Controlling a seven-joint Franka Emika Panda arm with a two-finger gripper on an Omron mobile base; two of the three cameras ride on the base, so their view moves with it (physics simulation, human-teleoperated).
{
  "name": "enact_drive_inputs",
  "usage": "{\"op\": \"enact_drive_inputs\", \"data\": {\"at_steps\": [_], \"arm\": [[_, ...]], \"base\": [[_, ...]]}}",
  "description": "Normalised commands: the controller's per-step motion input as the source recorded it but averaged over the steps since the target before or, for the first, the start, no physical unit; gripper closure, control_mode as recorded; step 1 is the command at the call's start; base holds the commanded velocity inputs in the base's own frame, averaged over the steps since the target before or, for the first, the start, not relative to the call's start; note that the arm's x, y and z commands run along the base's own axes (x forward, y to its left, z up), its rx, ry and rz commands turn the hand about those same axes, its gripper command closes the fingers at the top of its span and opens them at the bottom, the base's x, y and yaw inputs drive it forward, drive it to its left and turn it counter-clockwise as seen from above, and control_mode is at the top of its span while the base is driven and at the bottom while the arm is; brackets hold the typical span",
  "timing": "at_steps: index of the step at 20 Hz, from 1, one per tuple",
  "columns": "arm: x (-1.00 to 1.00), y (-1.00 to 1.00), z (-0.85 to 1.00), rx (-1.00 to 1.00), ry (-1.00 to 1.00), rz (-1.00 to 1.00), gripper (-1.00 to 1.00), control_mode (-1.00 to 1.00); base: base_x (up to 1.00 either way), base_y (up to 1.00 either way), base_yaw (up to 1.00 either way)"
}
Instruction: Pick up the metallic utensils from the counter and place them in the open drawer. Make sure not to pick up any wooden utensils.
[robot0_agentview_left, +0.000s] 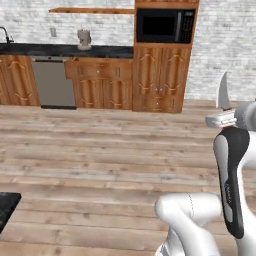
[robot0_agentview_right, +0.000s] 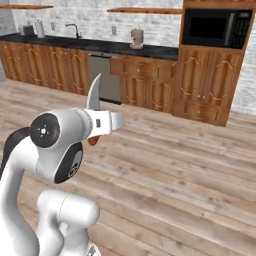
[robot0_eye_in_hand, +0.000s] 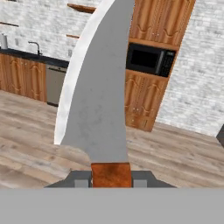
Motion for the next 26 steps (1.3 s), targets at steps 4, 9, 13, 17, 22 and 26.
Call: {"op": "enact_drive_inputs", "data": {"at_steps": [4,9,13,17,22,26], "arm": [[0.0,0.0,0.0,0.0,0.0,0.0,1.0,1.0],[0.0,0.0,0.0,0.0,0.0,0.0,1.0,1.0],[0.0,0.0,0.0,0.0,0.0,0.0,1.0,1.0],[0.0,0.0,0.0,0.0,0.0,0.0,1.0,1.0],[0.0,0.0,0.0,0.0,0.0,0.0,1.0,1.0],[0.0,0.0,0.0,0.0,0.0,0.0,1.0,1.0]], "base": [[1.0,-1.0,0.01],[1.0,-1.0,0.16],[1.0,-0.96,0.25],[1.0,-0.91,0.33],[1.0,-0.81,0.37],[1.0,-0.5,0.27]]}}
